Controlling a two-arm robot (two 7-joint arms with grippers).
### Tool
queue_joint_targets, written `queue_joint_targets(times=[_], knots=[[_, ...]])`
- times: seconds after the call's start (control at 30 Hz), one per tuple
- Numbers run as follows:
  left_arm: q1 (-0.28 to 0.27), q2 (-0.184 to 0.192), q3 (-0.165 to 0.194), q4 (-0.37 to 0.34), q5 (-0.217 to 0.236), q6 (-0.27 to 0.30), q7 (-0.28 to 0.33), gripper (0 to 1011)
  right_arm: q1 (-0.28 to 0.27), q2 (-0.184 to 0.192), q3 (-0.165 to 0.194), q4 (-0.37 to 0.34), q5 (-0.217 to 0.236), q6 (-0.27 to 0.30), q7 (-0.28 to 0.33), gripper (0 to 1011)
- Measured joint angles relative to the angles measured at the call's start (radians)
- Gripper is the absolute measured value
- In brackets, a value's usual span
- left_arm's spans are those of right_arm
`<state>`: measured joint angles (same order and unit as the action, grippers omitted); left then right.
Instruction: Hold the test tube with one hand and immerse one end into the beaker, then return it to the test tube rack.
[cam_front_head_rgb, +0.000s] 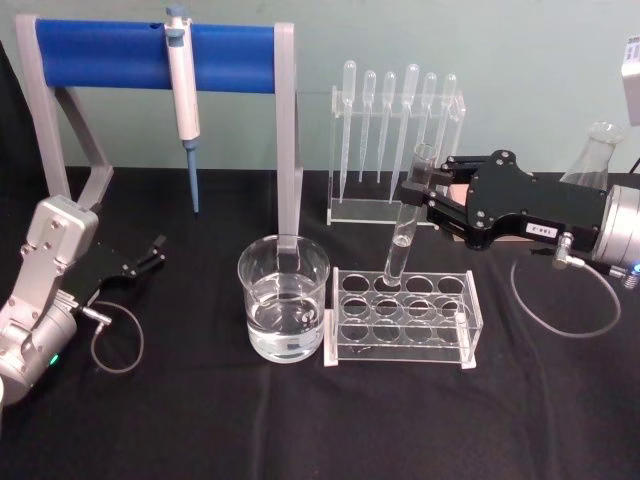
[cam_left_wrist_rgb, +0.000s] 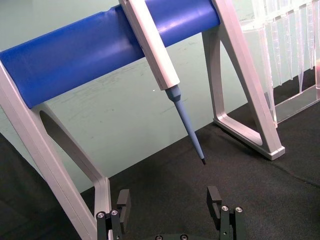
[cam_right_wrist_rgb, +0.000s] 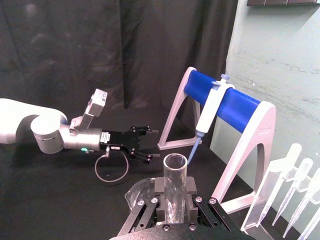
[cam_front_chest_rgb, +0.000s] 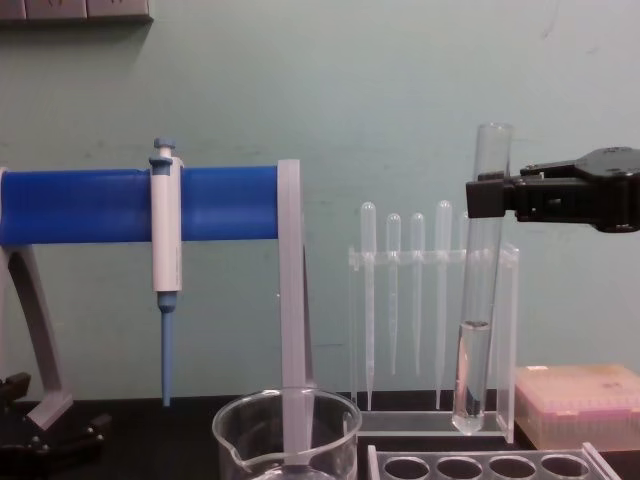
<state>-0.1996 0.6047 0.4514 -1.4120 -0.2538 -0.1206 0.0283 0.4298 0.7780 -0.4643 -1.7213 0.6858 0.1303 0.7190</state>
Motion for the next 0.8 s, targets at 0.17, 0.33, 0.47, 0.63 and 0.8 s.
queue_joint_targets(times=[0.17, 0.33, 0.47, 0.63, 0.8], knots=[[0.000, 0.000, 0.000, 0.000, 0.000, 0.000, 0.000, 1000, 0.000, 0.000, 0.000, 0.000, 0.000, 0.000, 0.000, 242], [0.000, 0.000, 0.000, 0.000, 0.000, 0.000, 0.000, 1000, 0.000, 0.000, 0.000, 0.000, 0.000, 0.000, 0.000, 242], [0.000, 0.000, 0.000, 0.000, 0.000, 0.000, 0.000, 1000, 0.000, 0.000, 0.000, 0.000, 0.000, 0.000, 0.000, 242], [0.000, 0.000, 0.000, 0.000, 0.000, 0.000, 0.000, 1000, 0.000, 0.000, 0.000, 0.000, 0.000, 0.000, 0.000, 242], [0.000, 0.000, 0.000, 0.000, 0.000, 0.000, 0.000, 1000, 0.000, 0.000, 0.000, 0.000, 0.000, 0.000, 0.000, 242]])
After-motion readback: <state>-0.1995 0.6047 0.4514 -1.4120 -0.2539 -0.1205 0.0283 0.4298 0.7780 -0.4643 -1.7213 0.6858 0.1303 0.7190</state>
